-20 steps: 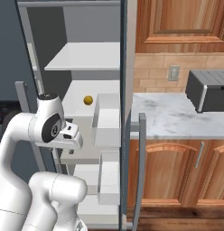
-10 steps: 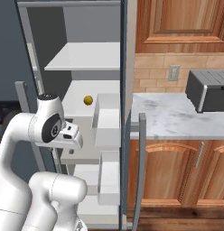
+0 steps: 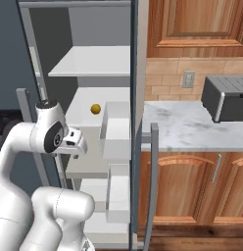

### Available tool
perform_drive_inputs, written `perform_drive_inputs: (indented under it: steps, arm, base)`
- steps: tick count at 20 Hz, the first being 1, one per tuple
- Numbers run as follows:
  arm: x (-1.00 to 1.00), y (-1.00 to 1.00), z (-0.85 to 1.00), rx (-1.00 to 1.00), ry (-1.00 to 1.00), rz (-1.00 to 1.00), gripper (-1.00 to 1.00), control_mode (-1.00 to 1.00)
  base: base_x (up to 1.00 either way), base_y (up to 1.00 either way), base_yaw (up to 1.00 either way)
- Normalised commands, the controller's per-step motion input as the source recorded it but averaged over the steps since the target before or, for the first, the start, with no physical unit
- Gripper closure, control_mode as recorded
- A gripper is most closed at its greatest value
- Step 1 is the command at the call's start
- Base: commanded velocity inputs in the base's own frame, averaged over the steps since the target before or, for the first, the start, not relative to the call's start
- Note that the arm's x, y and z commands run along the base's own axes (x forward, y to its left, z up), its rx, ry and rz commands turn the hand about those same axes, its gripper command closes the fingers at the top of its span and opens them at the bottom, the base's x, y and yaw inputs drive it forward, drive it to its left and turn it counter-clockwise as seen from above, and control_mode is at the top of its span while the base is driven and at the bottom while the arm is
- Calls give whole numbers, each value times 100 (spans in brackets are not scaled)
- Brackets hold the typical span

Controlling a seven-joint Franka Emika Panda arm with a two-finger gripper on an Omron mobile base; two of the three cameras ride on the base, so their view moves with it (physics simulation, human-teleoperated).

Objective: Place the cold items (potato and lemon) from the fridge in one tupperware on the dining counter. Place the warm items (hot dog and kebab skewer) in the stove area in another tupperware.

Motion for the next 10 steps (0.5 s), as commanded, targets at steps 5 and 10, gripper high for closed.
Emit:
perform_drive_inputs:
  steps: [5, 10]
  arm:
    - [50, -31, 4, 3, -21, 5, -100, -100]
    - [78, -6, 16, 3, -26, 1, -100, -100]
  base:
    - [0, 0, 0]
    - [0, 0, 0]
